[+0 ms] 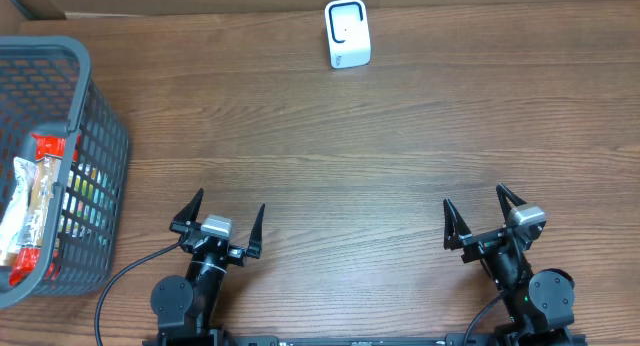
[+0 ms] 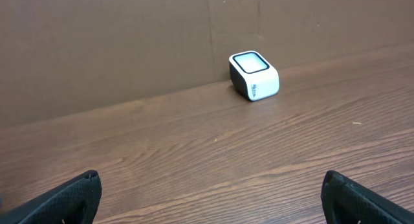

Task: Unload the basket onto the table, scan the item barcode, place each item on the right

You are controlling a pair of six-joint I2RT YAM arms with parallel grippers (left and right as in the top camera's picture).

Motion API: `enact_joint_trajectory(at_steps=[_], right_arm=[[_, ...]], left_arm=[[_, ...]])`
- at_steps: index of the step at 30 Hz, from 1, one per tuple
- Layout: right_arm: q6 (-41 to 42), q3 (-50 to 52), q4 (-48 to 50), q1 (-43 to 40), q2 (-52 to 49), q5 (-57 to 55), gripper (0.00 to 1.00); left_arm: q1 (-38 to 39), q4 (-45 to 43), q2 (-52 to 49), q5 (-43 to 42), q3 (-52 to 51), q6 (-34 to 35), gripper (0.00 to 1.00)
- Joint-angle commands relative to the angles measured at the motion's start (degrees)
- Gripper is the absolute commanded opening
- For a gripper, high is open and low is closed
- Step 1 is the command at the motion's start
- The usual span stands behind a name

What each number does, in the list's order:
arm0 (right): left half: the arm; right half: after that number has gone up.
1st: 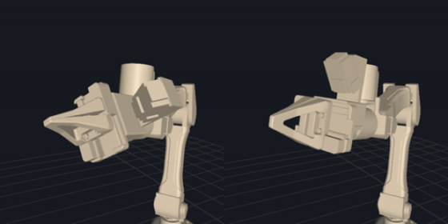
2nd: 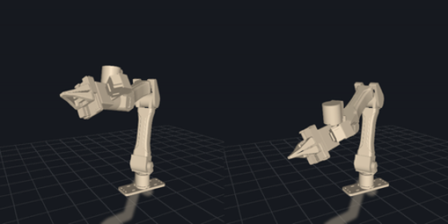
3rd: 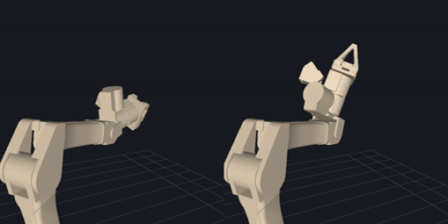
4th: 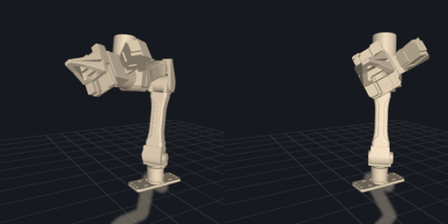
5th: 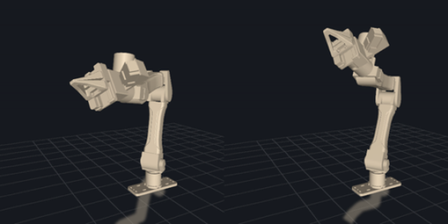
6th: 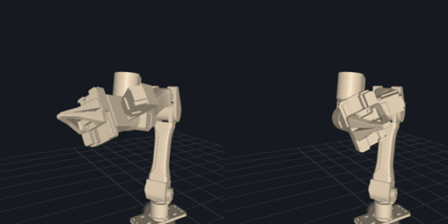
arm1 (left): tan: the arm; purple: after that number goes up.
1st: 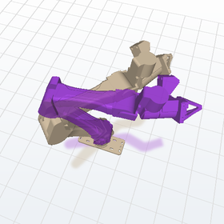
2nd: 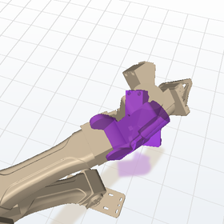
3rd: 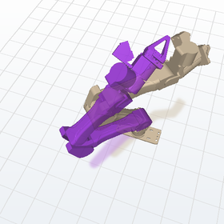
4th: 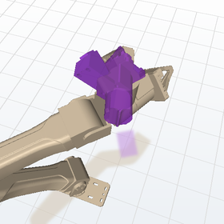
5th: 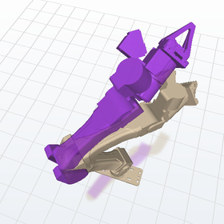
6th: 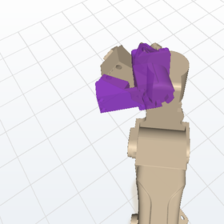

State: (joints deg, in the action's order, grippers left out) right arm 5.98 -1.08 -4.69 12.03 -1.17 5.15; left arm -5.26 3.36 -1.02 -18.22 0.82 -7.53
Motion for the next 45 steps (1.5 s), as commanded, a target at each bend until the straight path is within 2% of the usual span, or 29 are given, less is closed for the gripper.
enact_joint_trajectory(at_steps=[1, 6, 9, 13, 15, 21, 24, 25, 30, 34, 37, 42, 45], right_arm=[[-0.1, 0.0, 0.3, -0.2, 0.7, 3.6, 1.0], [-0.6, -4.6, -0.7, -0.2, -0.3, 6.1, 1.0], [-2.3, -9.7, -3.0, -0.2, -3.1, 8.2, 1.0], [-4.9, -18.6, -7.3, -0.2, -9.9, 9.2, 1.0], [-5.0, -26.6, -11.4, -0.2, -16.8, 9.9, 1.0], [-5.0, -42.1, -21.7, -0.2, -31.1, 14.2, 1.0], [-5.0, -48.6, -27.5, -0.2, -37.8, 14.7, 1.0], [-5.0, -51.7, -30.8, -0.2, -41.2, 14.7, 1.0], [-4.7, -55.4, -35.7, -0.2, -46.7, 15.6, 1.0], [-4.5, -55.3, -36.8, -0.2, -48.9, 14.4, 1.0], [-4.5, -55.3, -36.9, -0.2, -50.3, 14.5, 1.0], [-4.5, -55.3, -37.2, -0.2, -52.5, 14.4, 1.0], [-4.5, -55.3, -37.2, -0.2, -54.2, 14.4, 1.0]], left_arm=[[0.2, -0.7, 0.7, 0.6, -0.4, -0.6, 1.0], [0.0, -1.3, 0.7, 1.4, 0.9, 7.0, 1.0], [0.0, 2.7, -0.3, 1.3, 4.9, 10.2, 1.0], [0.0, 9.7, -6.3, 1.2, 14.5, 10.6, 1.0], [0.0, 15.4, -12.7, 0.8, 23.6, 10.6, 1.0], [0.0, 31.3, -31.0, 0.6, 50.4, 10.5, 1.0], [0.0, 42.4, -41.7, 0.9, 67.5, 10.3, 1.0], [0.0, 51.1, -48.9, 2.7, 79.9, 10.3, 1.0], [-1.7, 71.3, -66.9, 15.9, 111.6, 6.3, 1.0], [-10.0, 79.9, -77.7, 16.9, 132.0, 5.6, 1.0], [-19.3, 82.6, -82.3, 14.8, 139.9, 5.8, 1.0], [-32.8, 83.3, -85.7, 15.9, 139.6, 7.0, 1.0], [-39.3, 83.8, -88.4, 11.4, 137.2, 10.3, 1.0]])
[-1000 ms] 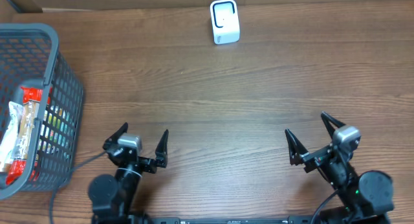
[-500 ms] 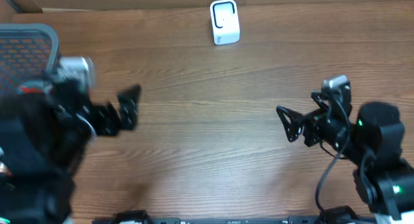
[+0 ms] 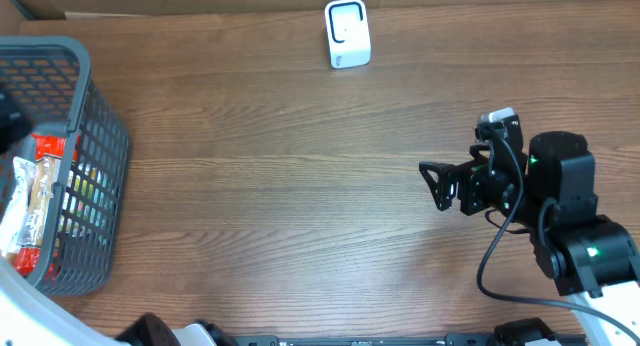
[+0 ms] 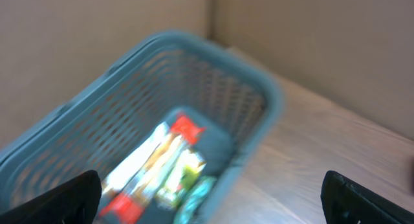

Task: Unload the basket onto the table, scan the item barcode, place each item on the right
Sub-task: 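Reach the left gripper into the grey basket and grasp the green snack pack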

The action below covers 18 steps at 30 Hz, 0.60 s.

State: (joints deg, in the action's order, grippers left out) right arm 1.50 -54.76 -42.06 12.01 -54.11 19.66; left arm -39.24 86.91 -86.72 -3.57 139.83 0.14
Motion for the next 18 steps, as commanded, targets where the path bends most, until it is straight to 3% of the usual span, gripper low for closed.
enact_joint_trajectory(at_steps=[1, 3, 5, 7, 9, 10, 18], right_arm=[[-0.1, -1.7, 0.2, -0.1, -1.8, -0.1, 1.0], [-0.1, -1.6, 0.1, -0.1, -3.4, 0.0, 1.0], [-0.1, -1.6, 0.1, -0.1, -4.9, 0.0, 1.0], [-0.1, -1.6, -0.2, -0.1, -6.6, -0.1, 1.0], [-0.1, -1.6, -0.1, -0.1, -8.4, -0.1, 1.0], [-0.1, -1.6, -0.1, -0.1, -9.1, -0.1, 1.0], [-0.1, -1.6, -0.1, -0.1, -15.7, -0.1, 1.0]], left_arm=[[-6.6, 0.3, -3.7, -5.0, -2.6, 2.5, 1.0], [-9.6, 0.3, -6.1, -6.7, -5.0, 2.4, 1.0], [-11.9, 0.4, -8.2, -7.7, -7.1, 2.4, 0.88], [-13.7, -0.4, -10.6, -9.8, -8.9, 2.3, 0.84], [-14.6, -1.2, -13.0, -11.9, -10.5, 0.5, 0.88], [-14.8, -1.4, -14.1, -12.6, -11.2, -0.8, 1.0], [-14.7, -3.8, -19.2, -14.6, -20.1, -6.2, 1.0]])
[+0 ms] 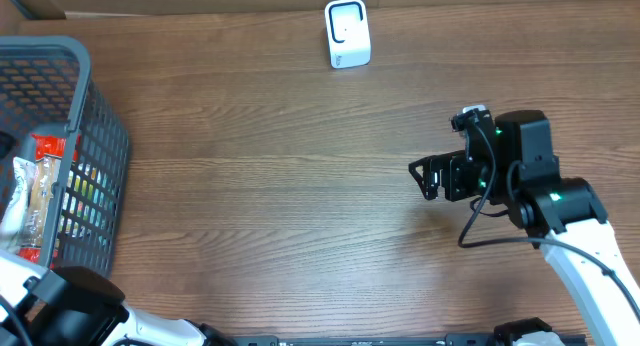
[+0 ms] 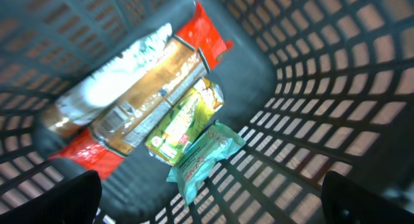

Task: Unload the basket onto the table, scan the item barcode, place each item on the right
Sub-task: 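Reach the left gripper into the grey basket and grasp the green snack pack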

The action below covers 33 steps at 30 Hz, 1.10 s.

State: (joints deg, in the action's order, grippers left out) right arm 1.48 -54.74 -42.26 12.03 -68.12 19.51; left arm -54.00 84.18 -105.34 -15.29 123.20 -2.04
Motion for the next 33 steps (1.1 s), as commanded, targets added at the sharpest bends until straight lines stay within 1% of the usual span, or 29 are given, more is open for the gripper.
enact_joint_trajectory(at_steps=[1, 6, 9, 15, 17, 22, 30, 33], right_arm=[[0.0, -1.6, 0.1, -0.2, -2.2, 0.1, 1.0], [0.0, -1.6, 0.1, -0.2, -5.0, 0.1, 1.0], [0.0, -1.6, 0.1, -0.2, -5.8, 0.1, 1.0], [0.0, -1.6, 0.1, -0.2, -5.9, 0.1, 1.0], [0.0, -1.6, 0.1, -0.2, -5.9, 0.1, 1.0], [0.0, -1.6, 0.1, -0.2, -5.9, 0.1, 1.0], [0.0, -1.6, 0.1, -0.2, -5.9, 0.1, 1.0], [0.0, -1.6, 0.1, -0.2, -5.9, 0.1, 1.0]], left_arm=[[0.0, -1.8, -0.5, -2.9, -4.7, -4.2, 1.0], [0.0, -7.6, -0.6, -3.1, -13.2, -6.3, 0.99], [0.1, -11.8, -1.4, -5.6, -19.5, -9.5, 1.0], [0.1, -17.3, -4.1, -5.7, -29.2, -11.8, 1.0], [0.5, -20.5, -4.7, -5.6, -32.3, -11.8, 1.0], [2.4, -26.3, -5.2, -3.0, -35.3, -11.8, 1.0], [7.7, -33.6, -7.0, 2.7, -36.1, -11.7, 0.93], [9.7, -34.6, -8.7, 7.3, -36.1, -11.6, 0.91]])
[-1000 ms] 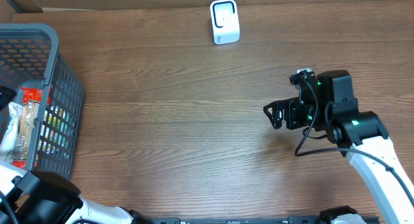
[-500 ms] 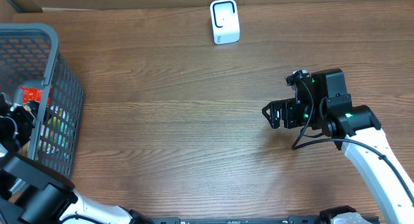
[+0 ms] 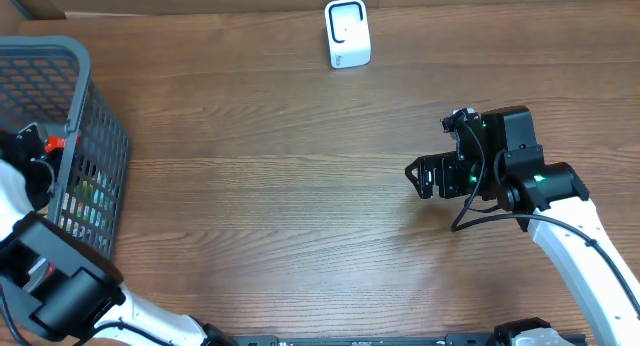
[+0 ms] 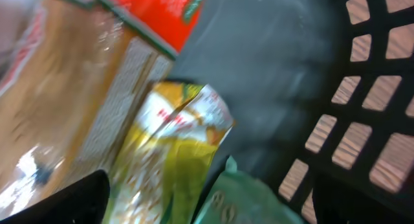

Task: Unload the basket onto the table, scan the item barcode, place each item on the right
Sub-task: 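Reach the left gripper into the grey basket and grasp the green snack pack, then carry the green snack pack out and drop it near the scanner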

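Note:
Down inside the grey basket (image 3: 88,76) at the table's left edge, my left gripper (image 4: 213,208) is open. Its dark fingertips (image 4: 71,198) frame the bottom corners of the left wrist view. Directly between them lie a yellow-green snack packet (image 4: 178,140) and a teal packet (image 4: 242,198), both blurred. A long tan and red package (image 4: 71,88) lies to their left. No barcode shows. The white scanner (image 3: 347,33) stands at the table's far edge. My right gripper (image 3: 422,178) hovers open and empty over the table's right half.
The basket's dark mesh wall (image 4: 372,107) rises close on the right of my left gripper. My left arm (image 3: 15,201) reaches over the basket's near rim. Bare wood table (image 3: 270,186) stretches between basket, scanner and right arm.
My left gripper has come much lower into the basket, so the yellow-green and teal packets now fill its view. The right gripper has edged slightly left and stays open.
Both arms first rested at the table's near edge, grippers open, the left one facing the scanner. Then the left gripper looked toward the basket and the right arm stood over the right half. The left gripper was then above the basket's contents, and now sits close over the packets.

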You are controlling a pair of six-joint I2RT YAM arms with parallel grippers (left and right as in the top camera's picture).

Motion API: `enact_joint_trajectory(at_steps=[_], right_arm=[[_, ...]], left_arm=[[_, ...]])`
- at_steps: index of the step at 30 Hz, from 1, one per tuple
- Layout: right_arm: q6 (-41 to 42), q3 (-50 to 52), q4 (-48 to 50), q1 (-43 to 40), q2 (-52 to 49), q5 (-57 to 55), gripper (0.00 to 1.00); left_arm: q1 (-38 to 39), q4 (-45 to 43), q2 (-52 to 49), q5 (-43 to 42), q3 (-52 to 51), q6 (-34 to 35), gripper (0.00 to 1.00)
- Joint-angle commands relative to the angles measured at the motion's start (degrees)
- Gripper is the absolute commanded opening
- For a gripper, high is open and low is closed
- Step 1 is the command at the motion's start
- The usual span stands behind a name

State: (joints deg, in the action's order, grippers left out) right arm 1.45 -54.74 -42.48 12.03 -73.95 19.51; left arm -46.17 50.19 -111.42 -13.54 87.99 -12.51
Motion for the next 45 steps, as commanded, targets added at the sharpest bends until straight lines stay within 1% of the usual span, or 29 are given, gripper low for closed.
enact_joint_trajectory(at_steps=[1, 3, 6, 9, 10, 11, 12, 14, 15, 16, 17, 18, 22, 26, 29, 30, 32, 37, 41, 45], right_arm=[[0.0, -1.6, 0.3, -0.2, 0.0, 0.1, 1.0], [0.0, -1.6, 0.3, -0.2, 0.0, 0.1, 1.0], [0.0, -1.6, 0.3, -0.2, 0.0, 0.1, 1.0], [0.0, -1.6, 0.3, -0.2, 0.0, 0.1, 1.0], [0.0, -1.6, 0.3, -0.2, 0.0, 0.1, 1.0], [0.0, -1.6, 0.3, -0.2, 0.0, 0.1, 1.0], [0.0, -1.6, 0.3, -0.2, 0.0, 0.1, 1.0], [0.0, -1.6, 0.3, -0.2, 0.0, 0.1, 1.0], [0.0, -1.6, 0.3, -0.2, 0.0, 0.1, 1.0], [0.0, -1.6, 0.3, -0.2, 0.0, 0.1, 1.0], [0.0, -1.6, 0.3, -0.2, 0.0, 0.1, 1.0], [0.0, -1.6, 0.3, -0.2, 0.0, 0.1, 1.0], [0.0, -1.6, 0.3, -0.2, 0.0, 0.1, 1.0], [0.0, -1.6, 0.3, -0.2, 0.0, 0.1, 1.0], [0.0, -1.6, 0.3, -0.2, 0.0, 0.1, 1.0], [0.0, -1.6, 0.3, -0.2, 0.0, 0.1, 1.0], [0.0, -1.6, 0.3, -0.2, 0.0, 0.1, 1.0], [0.0, -1.6, 0.3, -0.2, 0.0, 0.1, 1.0], [0.0, -1.6, 0.3, -0.2, 0.0, 0.1, 1.0], [0.0, -1.6, 0.3, -0.2, 0.0, 0.1, 1.0]], left_arm=[[2.3, -0.8, -3.3, 7.0, -0.9, -0.6, 0.91], [2.8, -1.2, -4.5, 10.2, -0.9, 1.4, 0.92], [3.0, -1.2, -6.0, 12.8, -0.9, 4.0, 0.93], [3.0, -1.2, -7.0, 12.8, -0.9, 4.0, 0.93], [3.0, -1.2, -7.3, 12.5, -0.9, 4.0, 0.91], [3.0, -1.1, -7.6, 12.0, -0.9, 4.0, 0.85], [3.1, -1.0, -8.0, 11.5, -0.9, 4.0, 0.76], [3.1, -0.7, -8.8, 9.0, -0.9, 4.0, 0.65], [3.1, -0.5, -9.3, 7.8, -0.9, 4.0, 0.56], [3.1, -0.2, -9.8, 7.1, -0.9, 4.0, 0.39], [3.1, 0.6, -10.2, 6.3, -0.9, 4.0, 0.15], [3.1, 1.3, -10.6, 6.3, -0.9, 4.0, 0.04], [3.1, 2.6, -10.5, 6.4, -0.4, 4.0, 0.04], [3.1, 7.8, -10.2, 6.4, 4.9, 5.2, 0.04], [3.1, 13.5, -10.2, 4.3, 13.0, 6.6, 0.04], [3.1, 17.3, -10.2, 1.8, 18.6, 6.6, 0.04], [3.1, 22.4, -10.2, -0.4, 26.6, 6.6, 0.04], [3.1, 33.7, -9.7, -1.4, 47.6, 7.6, 0.04], [3.5, 40.3, -8.7, -2.9, 62.7, 8.7, 0.04], [5.4, 44.3, -6.4, -6.0, 72.0, 8.7, 0.04]])
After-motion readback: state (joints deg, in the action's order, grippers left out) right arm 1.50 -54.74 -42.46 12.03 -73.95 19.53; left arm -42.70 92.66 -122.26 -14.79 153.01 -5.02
